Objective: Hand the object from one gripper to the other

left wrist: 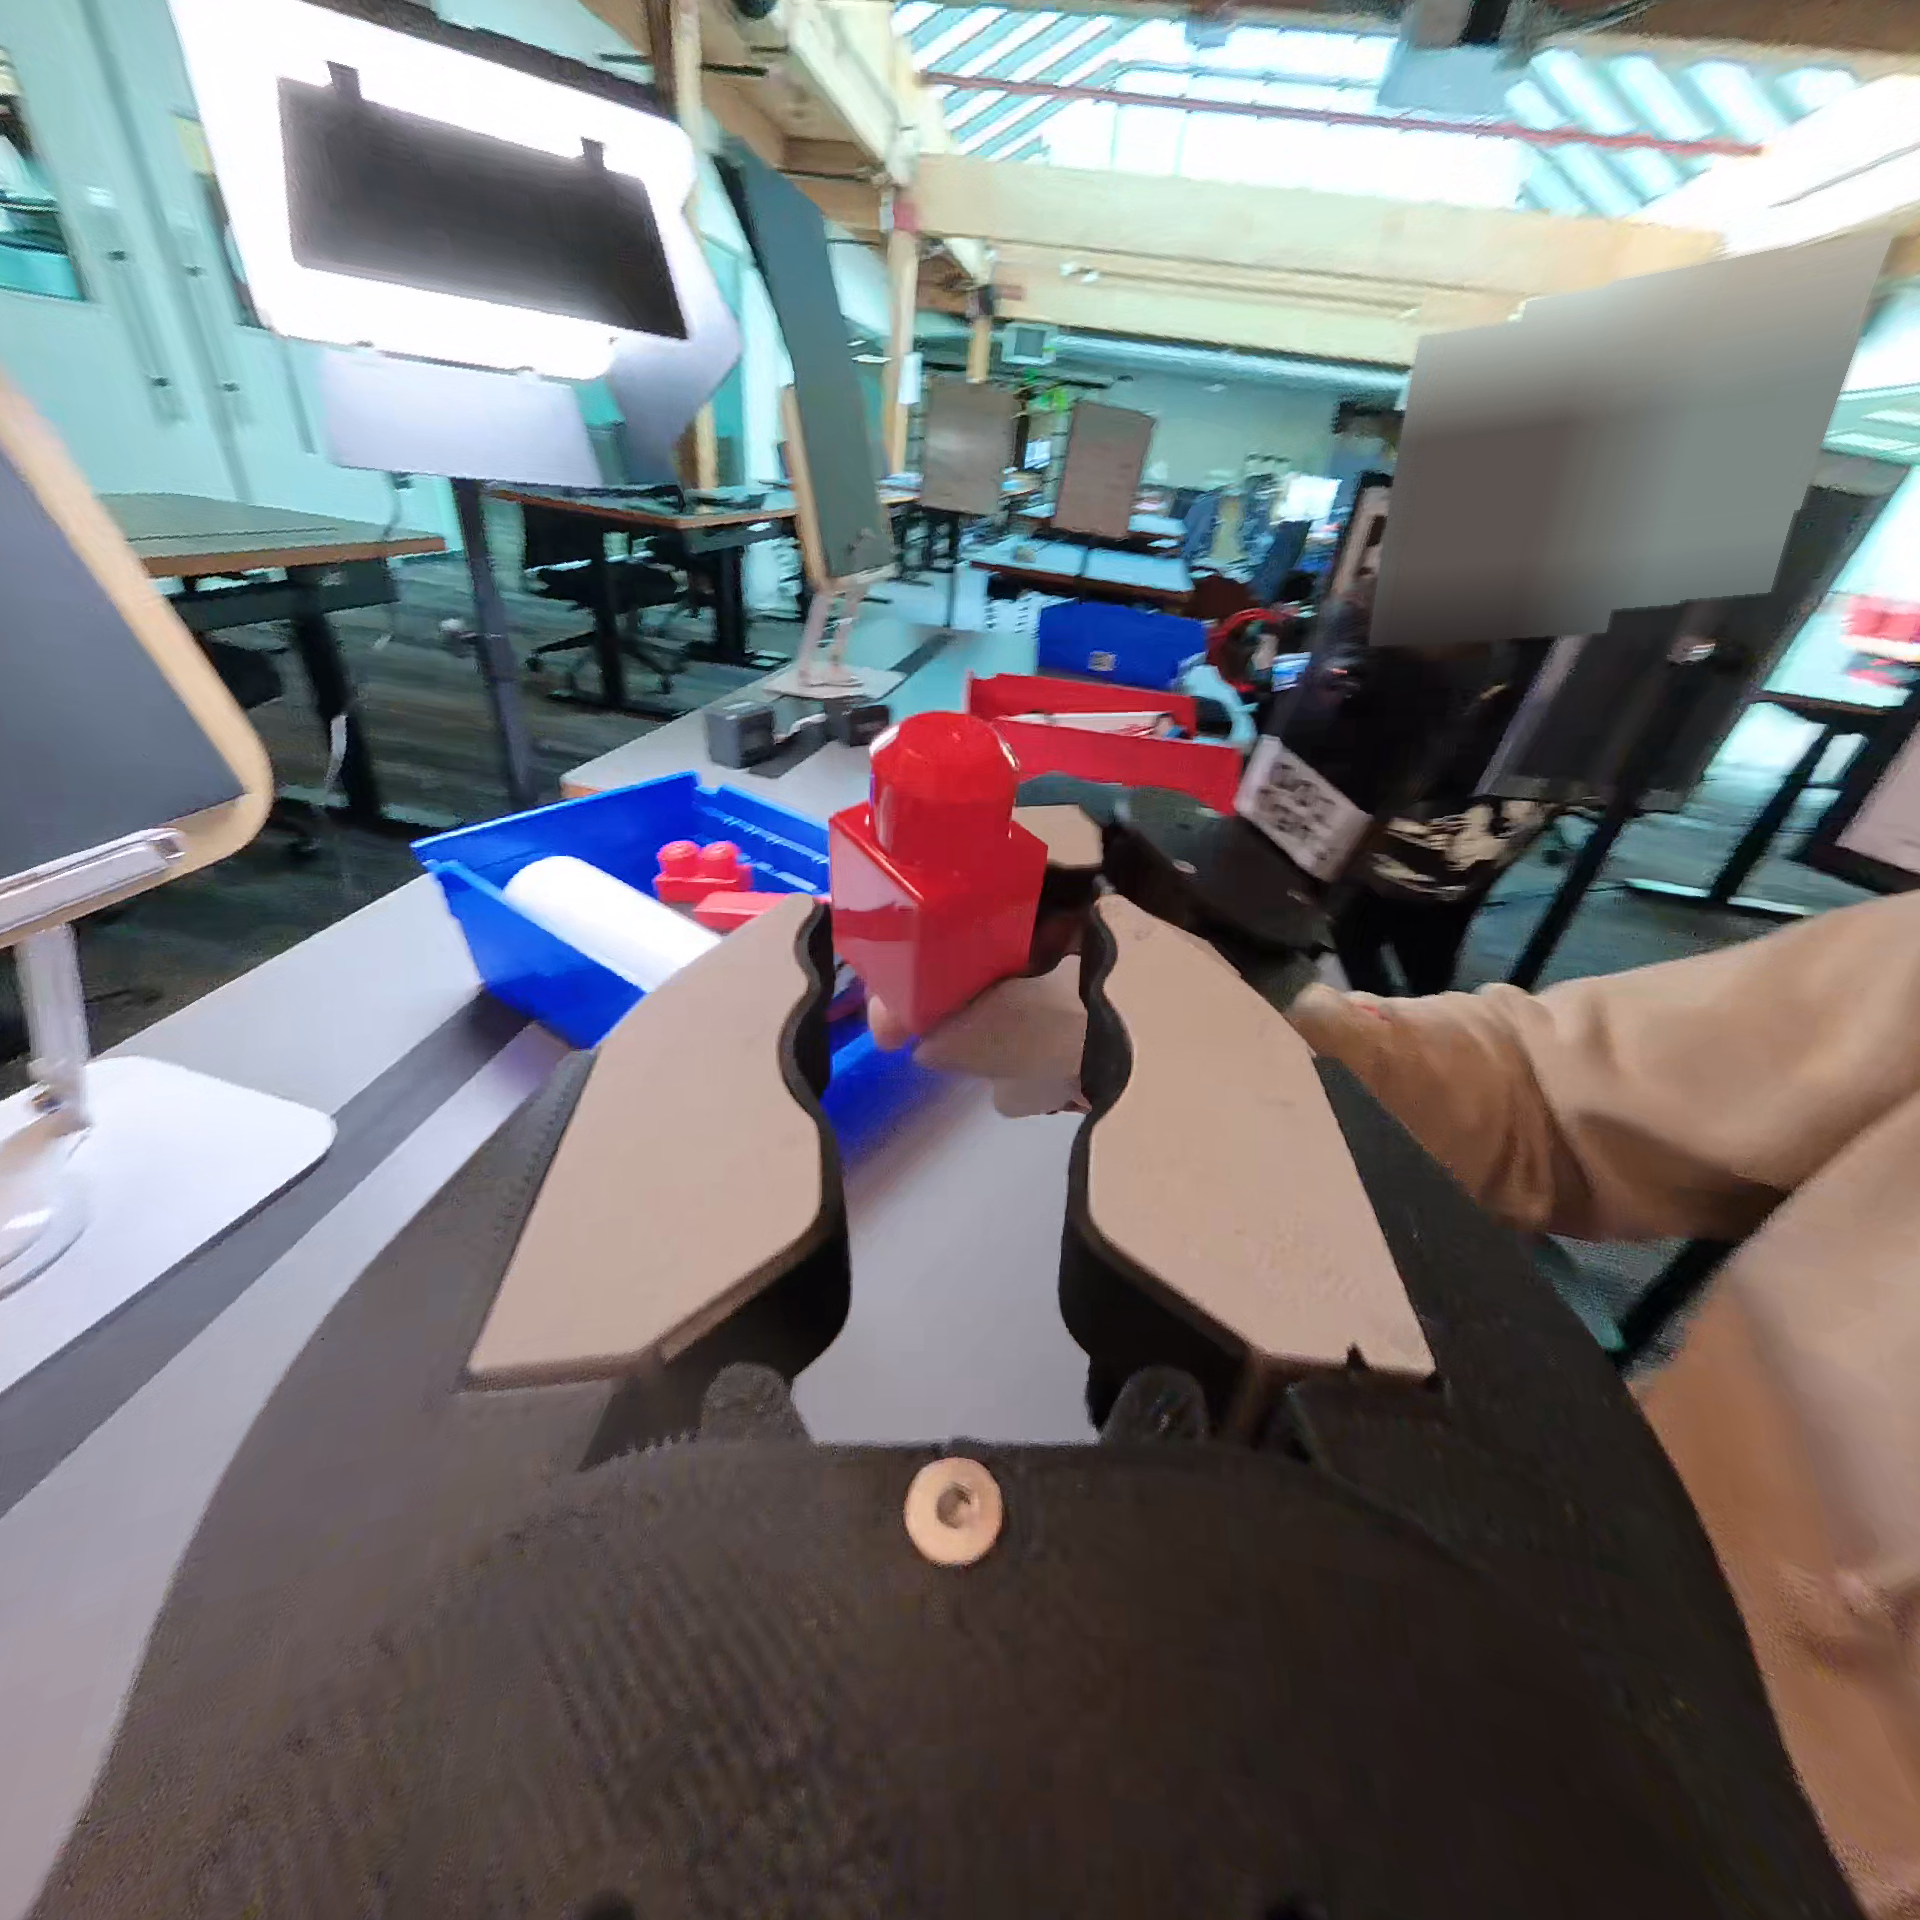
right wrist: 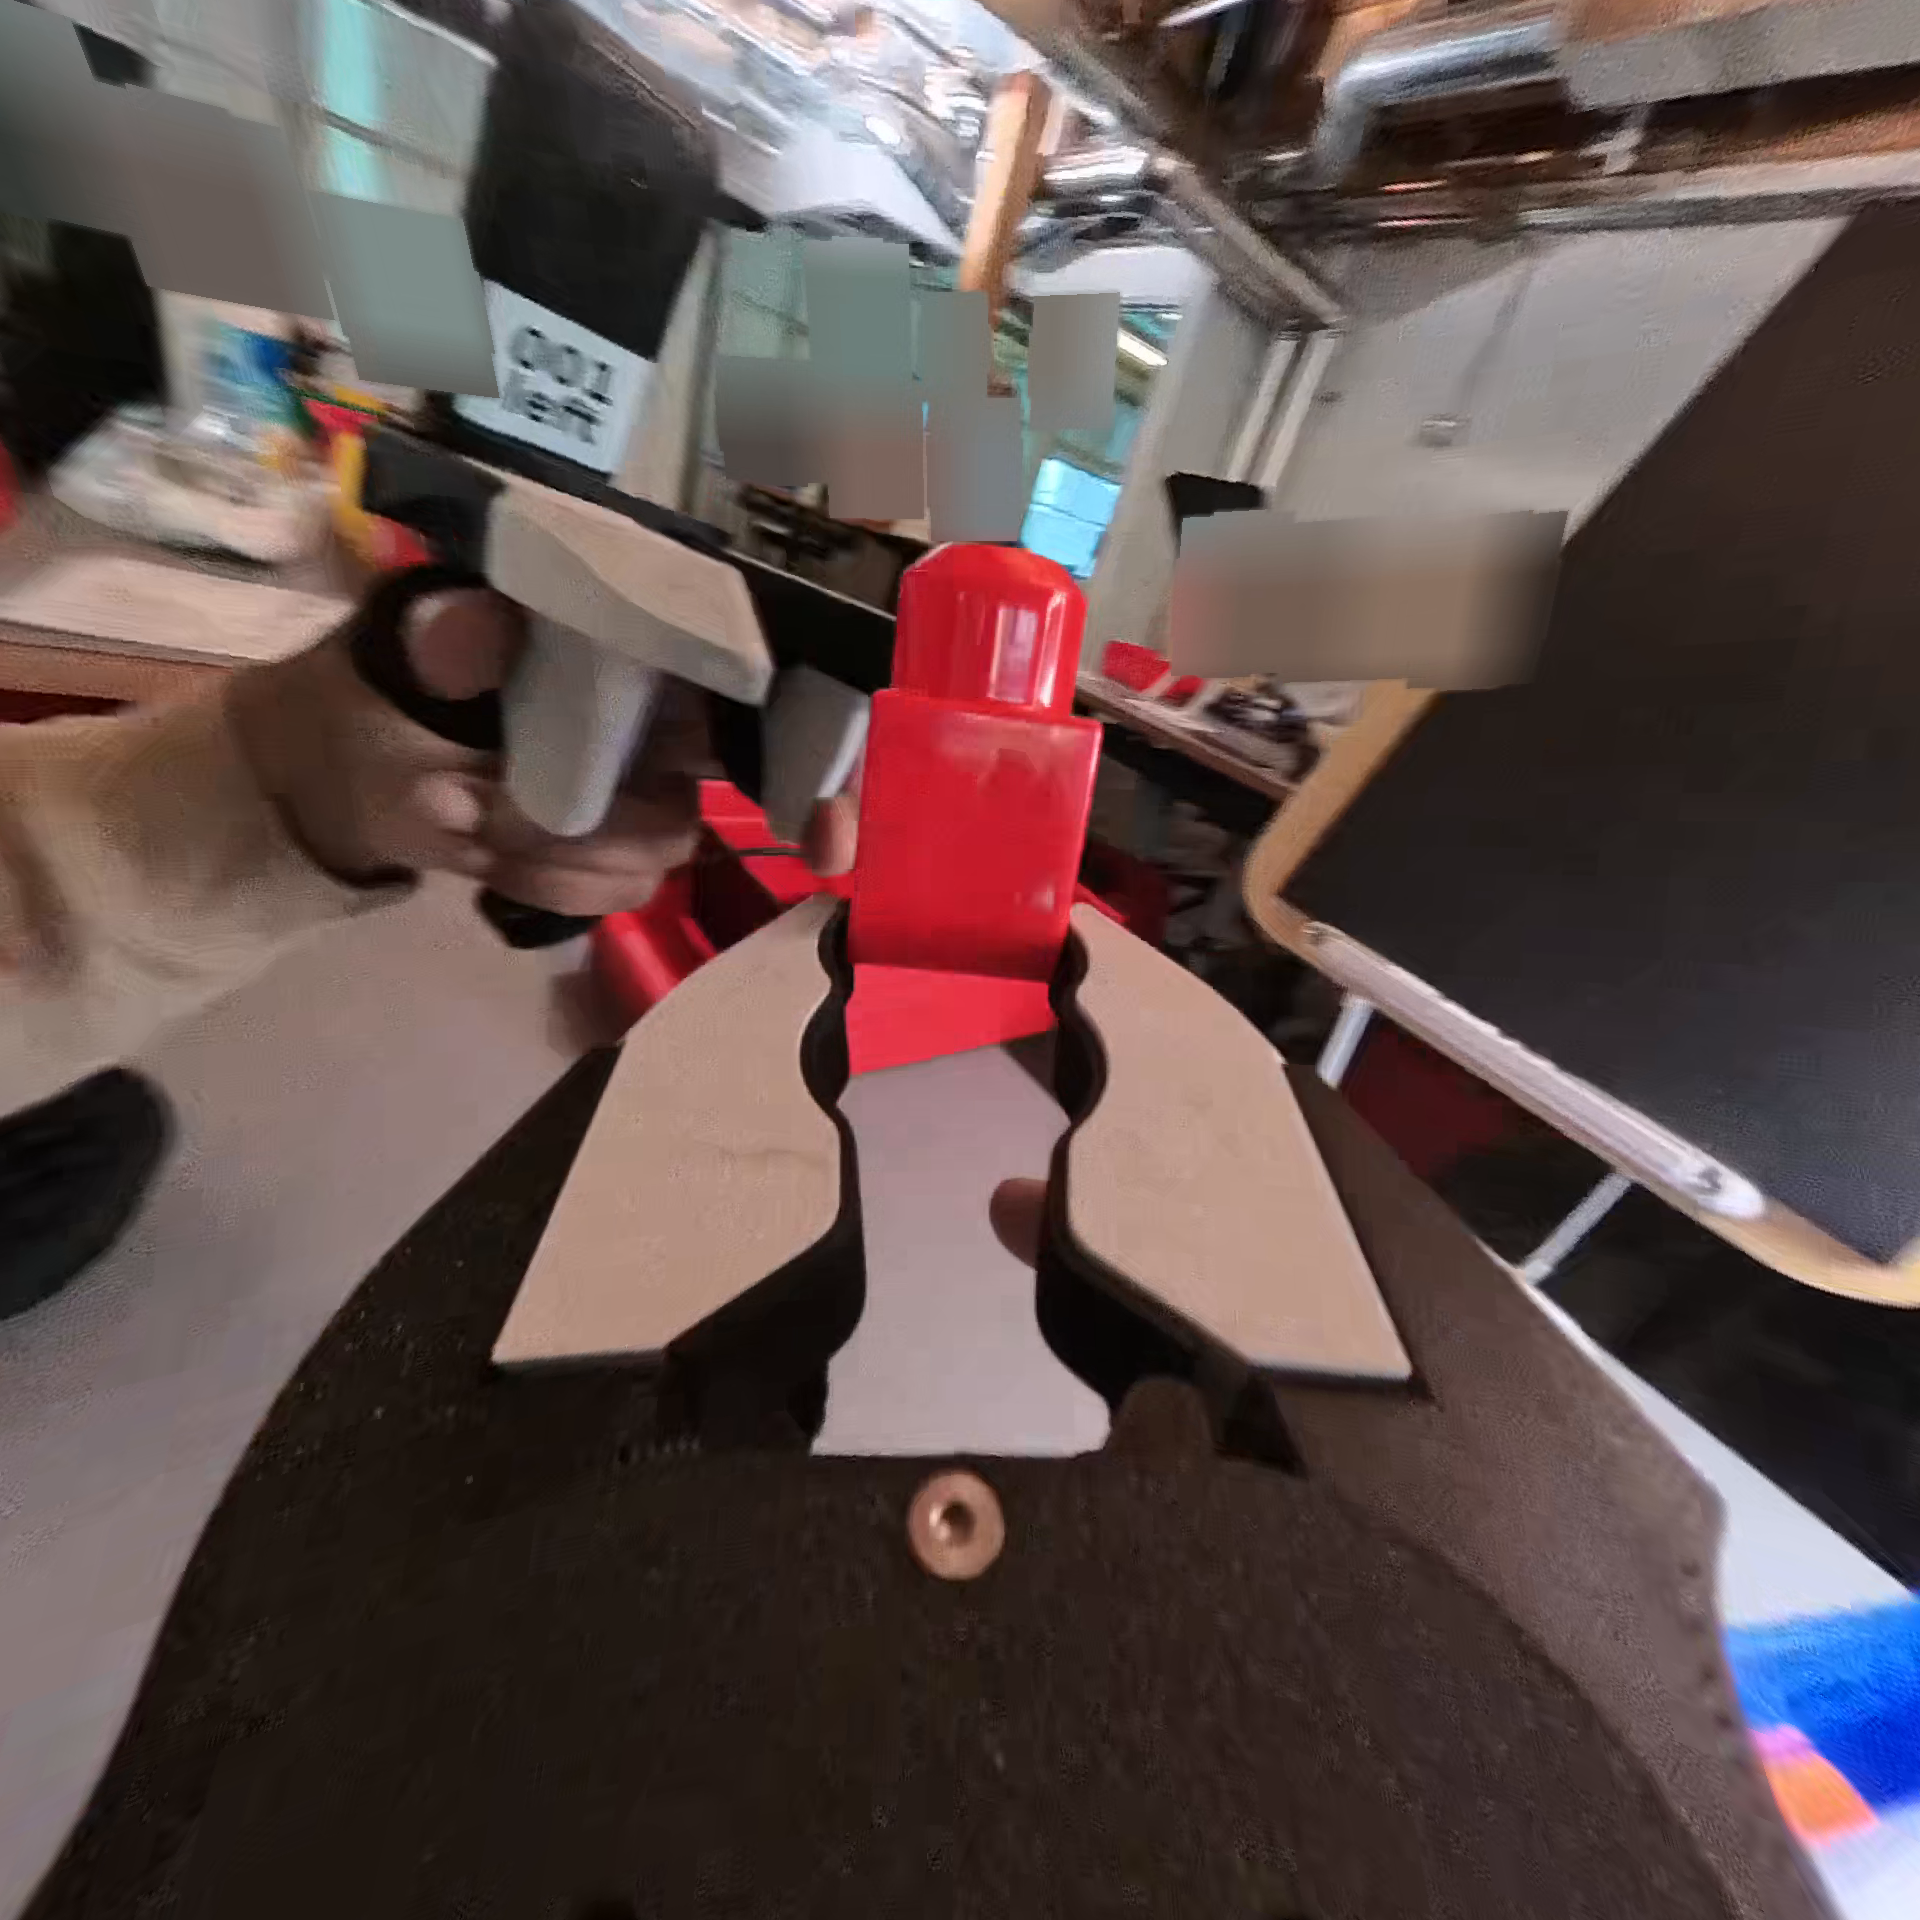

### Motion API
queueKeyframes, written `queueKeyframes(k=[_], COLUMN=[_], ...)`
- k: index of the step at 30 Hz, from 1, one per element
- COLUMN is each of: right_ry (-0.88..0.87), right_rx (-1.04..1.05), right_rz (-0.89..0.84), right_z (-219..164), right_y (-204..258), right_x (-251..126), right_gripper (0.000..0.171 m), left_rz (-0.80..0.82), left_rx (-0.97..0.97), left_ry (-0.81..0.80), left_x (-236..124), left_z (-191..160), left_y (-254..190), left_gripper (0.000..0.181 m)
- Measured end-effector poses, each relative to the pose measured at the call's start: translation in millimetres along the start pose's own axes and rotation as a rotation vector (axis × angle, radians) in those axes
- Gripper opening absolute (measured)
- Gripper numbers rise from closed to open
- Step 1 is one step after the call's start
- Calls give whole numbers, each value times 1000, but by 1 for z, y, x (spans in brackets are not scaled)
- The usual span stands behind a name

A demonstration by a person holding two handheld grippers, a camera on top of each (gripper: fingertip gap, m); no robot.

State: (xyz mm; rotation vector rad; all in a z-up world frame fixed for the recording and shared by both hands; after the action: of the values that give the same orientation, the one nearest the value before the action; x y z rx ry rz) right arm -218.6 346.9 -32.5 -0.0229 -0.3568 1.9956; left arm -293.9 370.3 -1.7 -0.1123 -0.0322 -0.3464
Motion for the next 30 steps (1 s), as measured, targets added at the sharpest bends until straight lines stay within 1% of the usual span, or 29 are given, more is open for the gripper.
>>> queueKeyframes(k=[2,3,5,7,9,10,12,14,16,17,18,19,21,24,26,28,30], right_ry=[6,6,28,37,50,59,55,104,119,113,101,92,39,-34,-34,-14,20], right_rx=[-96,-135,-227,-298,-281,-225,-54,139,271,298,286,266,226,73,-27,-117,-248], right_rz=[-185,-246,-313,-363,-258,-175,95,305,522,565,567,543,436,155,-35,-211,-344], right_z=[-5,-6,-10,-9,-6,-4,2,2,2,1,-1,-2,1,4,1,-3,-7], right_y=[-6,-5,5,10,11,12,20,23,35,38,40,40,34,11,0,-4,0], right_x=[4,6,10,11,10,10,3,-3,-13,-15,-14,-11,-7,-2,1,4,6], right_gripper=[36,36,36,36,36,41,47,56,45,43,38,37,36,36,36,36,36], left_rz=[83,123,190,199,166,116,-11,-130,-200,-224,-232,-219,-145,-25,49,133,223], left_rx=[18,32,60,86,100,97,52,43,50,57,66,80,84,24,37,68,107], left_ry=[37,61,73,80,109,113,156,211,280,294,289,275,195,97,89,114,130], left_x=[7,11,17,17,12,9,5,3,5,5,5,5,4,1,5,14,21], left_z=[-6,-10,-14,-14,-11,-10,-11,-17,-26,-27,-26,-25,-17,-6,-6,-11,-15], left_y=[5,7,11,10,8,4,-6,-18,-26,-29,-31,-30,-21,-6,-1,2,6], left_gripper=[47,47,40,39,38,38,38,38,38,38,38,37,38,40,42,44,41])
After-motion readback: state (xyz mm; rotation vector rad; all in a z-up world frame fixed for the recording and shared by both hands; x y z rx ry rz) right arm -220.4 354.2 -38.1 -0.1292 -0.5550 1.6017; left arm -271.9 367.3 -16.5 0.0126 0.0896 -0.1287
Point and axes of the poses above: each gripper's, where its closed fingertips meet, x out along the fingers, z out of its top, y = z × x across the jaws, the point moved 4 cm from there along -x, back along the fingers, and after that the axes turned 12 degrees about -z, right-handed, at the moved point
